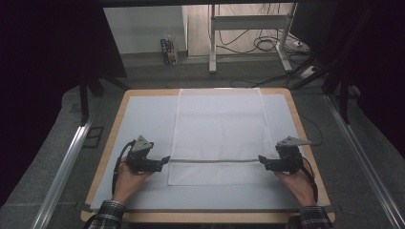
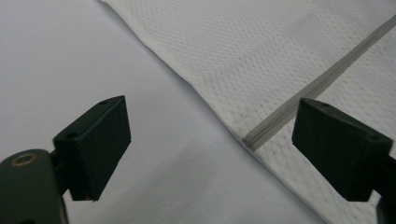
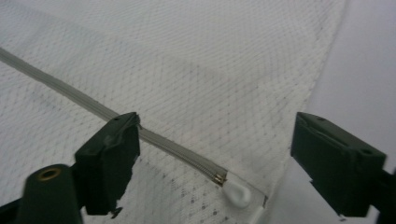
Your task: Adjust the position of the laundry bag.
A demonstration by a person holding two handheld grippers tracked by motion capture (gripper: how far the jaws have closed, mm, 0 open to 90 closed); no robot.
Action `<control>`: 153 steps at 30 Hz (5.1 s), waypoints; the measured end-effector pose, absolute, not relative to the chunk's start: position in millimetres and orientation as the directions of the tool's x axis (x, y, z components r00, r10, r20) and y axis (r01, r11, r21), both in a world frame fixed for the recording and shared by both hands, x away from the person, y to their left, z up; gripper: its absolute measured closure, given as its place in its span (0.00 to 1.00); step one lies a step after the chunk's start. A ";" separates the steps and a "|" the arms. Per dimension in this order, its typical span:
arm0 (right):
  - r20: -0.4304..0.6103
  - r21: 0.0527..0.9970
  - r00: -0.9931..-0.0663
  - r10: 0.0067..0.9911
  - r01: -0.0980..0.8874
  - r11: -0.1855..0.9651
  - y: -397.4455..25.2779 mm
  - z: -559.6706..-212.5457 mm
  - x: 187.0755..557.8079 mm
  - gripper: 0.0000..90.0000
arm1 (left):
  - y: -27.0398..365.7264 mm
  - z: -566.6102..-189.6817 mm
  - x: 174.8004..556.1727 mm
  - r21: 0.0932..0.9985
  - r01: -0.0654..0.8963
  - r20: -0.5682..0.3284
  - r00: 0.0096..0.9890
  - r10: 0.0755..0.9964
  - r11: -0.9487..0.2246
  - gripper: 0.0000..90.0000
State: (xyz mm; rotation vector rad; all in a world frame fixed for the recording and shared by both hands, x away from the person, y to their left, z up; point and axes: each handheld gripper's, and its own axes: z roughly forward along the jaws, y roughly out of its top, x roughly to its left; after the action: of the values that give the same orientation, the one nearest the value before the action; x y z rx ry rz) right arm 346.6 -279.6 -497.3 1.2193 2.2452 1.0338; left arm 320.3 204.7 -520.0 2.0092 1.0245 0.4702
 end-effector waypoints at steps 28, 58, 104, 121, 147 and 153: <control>-0.046 0.710 -0.486 0.873 0.598 0.371 -292.4 -499.9 400.5 0.64 | 182.0 -528.7 375.1 0.778 0.501 -0.002 0.605 0.796 -0.379 0.44; 0.003 0.665 -0.488 0.873 0.653 0.363 -292.5 -513.6 420.2 0.85 | 167.7 -544.5 394.0 0.729 0.581 -0.065 0.587 0.807 -0.363 0.78; 0.007 0.648 -0.628 0.779 0.596 0.474 -275.2 -504.9 390.2 0.97 | 193.0 -527.9 362.1 0.695 0.591 -0.099 0.643 0.759 -0.410 0.98; -0.021 0.634 -0.683 0.730 0.556 0.538 -263.6 -501.8 370.7 0.97 | 200.3 -522.1 343.0 0.657 0.594 -0.078 0.665 0.742 -0.464 0.99; -0.041 0.596 -0.747 0.664 0.514 0.616 -236.8 -499.9 348.7 0.97 | 218.1 -524.0 319.5 0.645 0.609 -0.045 0.632 0.773 -0.461 0.98; -0.034 0.584 -0.750 0.661 0.522 0.622 -236.0 -503.2 349.8 0.97 | 215.9 -525.8 320.5 0.638 0.609 -0.036 0.634 0.772 -0.471 0.98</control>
State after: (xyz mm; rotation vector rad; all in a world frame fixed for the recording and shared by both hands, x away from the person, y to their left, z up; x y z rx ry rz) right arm 349.8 -236.0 -503.2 0.9661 2.6014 0.8200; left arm 320.5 215.9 -525.8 2.2346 1.0740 0.3415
